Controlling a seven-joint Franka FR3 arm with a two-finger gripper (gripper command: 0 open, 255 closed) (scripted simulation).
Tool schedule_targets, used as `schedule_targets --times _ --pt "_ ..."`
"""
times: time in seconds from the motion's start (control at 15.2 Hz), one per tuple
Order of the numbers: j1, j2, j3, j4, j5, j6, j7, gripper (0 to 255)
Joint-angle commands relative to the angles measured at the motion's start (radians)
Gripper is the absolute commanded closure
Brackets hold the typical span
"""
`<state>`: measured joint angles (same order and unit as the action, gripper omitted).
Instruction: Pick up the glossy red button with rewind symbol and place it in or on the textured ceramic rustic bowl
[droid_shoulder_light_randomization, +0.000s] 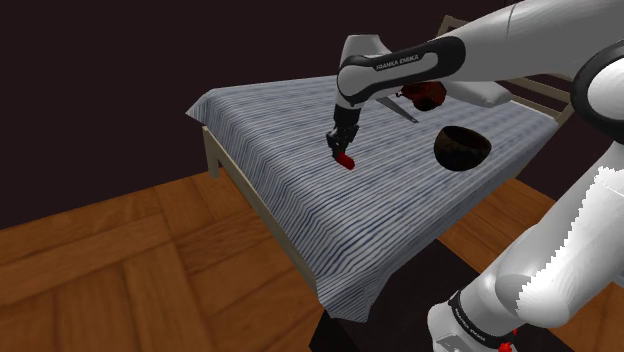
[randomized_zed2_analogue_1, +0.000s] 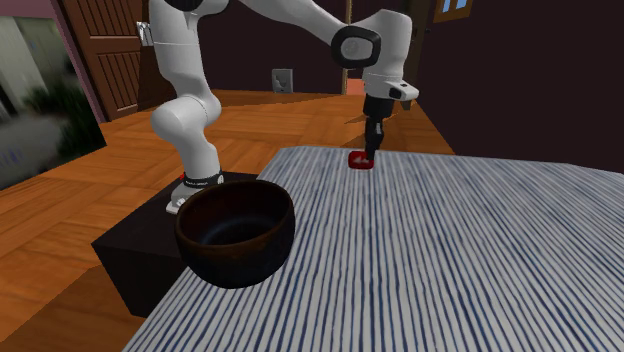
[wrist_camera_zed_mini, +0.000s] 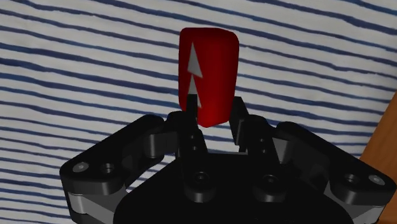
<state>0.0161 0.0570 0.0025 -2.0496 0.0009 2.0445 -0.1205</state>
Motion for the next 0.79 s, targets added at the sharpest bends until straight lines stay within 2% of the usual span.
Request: schedule_targets --times 0.0,0.13,0.73 --pt "0.002 0.006 0.002 -0.004 0.002 -0.001 0.001 255" --pt "0.001 0.002 0.002 -0.009 0.002 0.000 -0.001 255" --pt "0.001 -0.037 0.002 0.067 0.002 -0.115 -0.001 255"
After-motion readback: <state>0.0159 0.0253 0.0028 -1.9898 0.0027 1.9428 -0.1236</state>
